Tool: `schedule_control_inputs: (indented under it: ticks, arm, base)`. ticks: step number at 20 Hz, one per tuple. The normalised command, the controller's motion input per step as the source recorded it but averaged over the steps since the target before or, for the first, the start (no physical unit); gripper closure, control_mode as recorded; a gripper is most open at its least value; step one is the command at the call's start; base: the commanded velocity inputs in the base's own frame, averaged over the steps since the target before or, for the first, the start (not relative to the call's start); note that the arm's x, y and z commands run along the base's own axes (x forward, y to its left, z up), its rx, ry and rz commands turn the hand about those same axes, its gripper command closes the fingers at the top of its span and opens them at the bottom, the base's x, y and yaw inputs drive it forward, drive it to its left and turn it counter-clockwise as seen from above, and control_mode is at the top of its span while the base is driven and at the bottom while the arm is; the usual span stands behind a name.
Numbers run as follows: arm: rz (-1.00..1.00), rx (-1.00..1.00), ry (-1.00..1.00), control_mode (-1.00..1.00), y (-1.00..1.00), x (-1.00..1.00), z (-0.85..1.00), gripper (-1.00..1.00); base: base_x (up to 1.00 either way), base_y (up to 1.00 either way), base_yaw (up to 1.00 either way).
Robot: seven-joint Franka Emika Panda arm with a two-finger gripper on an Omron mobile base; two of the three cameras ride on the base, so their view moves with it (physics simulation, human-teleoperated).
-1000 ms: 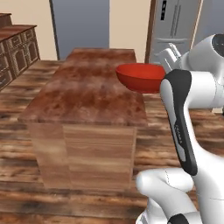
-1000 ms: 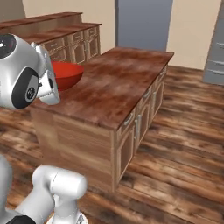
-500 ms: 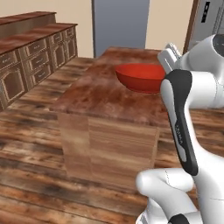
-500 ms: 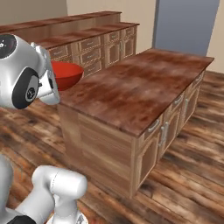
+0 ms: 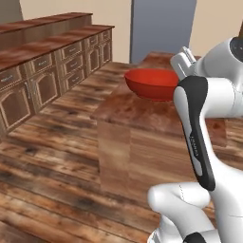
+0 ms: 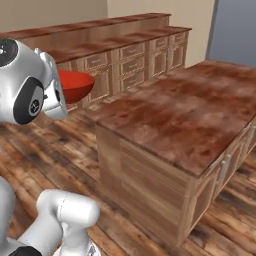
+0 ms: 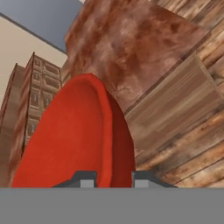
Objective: Pick up the bowls from the cabinet and place each bowl in front of a stool on the dining counter.
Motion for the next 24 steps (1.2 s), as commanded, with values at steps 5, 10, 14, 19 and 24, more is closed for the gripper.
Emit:
schedule_control_inputs:
  ticks: [5,10,14,19,24]
  arm:
    - [0.00,0.00,0.00,1.00,0.00,0.00,0.00,1.00]
    - [0.00,0.00,0.00,1.00,0.00,0.00,0.00,1.00]
    - [0.00,0.00,0.00,1.00,0.00,0.00,0.00,1.00]
    - [0.00,0.00,0.00,1.00,0.00,0.00,0.00,1.00]
    - [0.00,0.00,0.00,1.00,0.00,0.00,0.00,1.00]
  base:
    - [0.55,0.61,0.23]
    - [0.81,0.81,0.19]
    - [0.96,0.89,0.17]
    - [1.00,0.87,0.14]
    - [1.00,0.92,0.12]
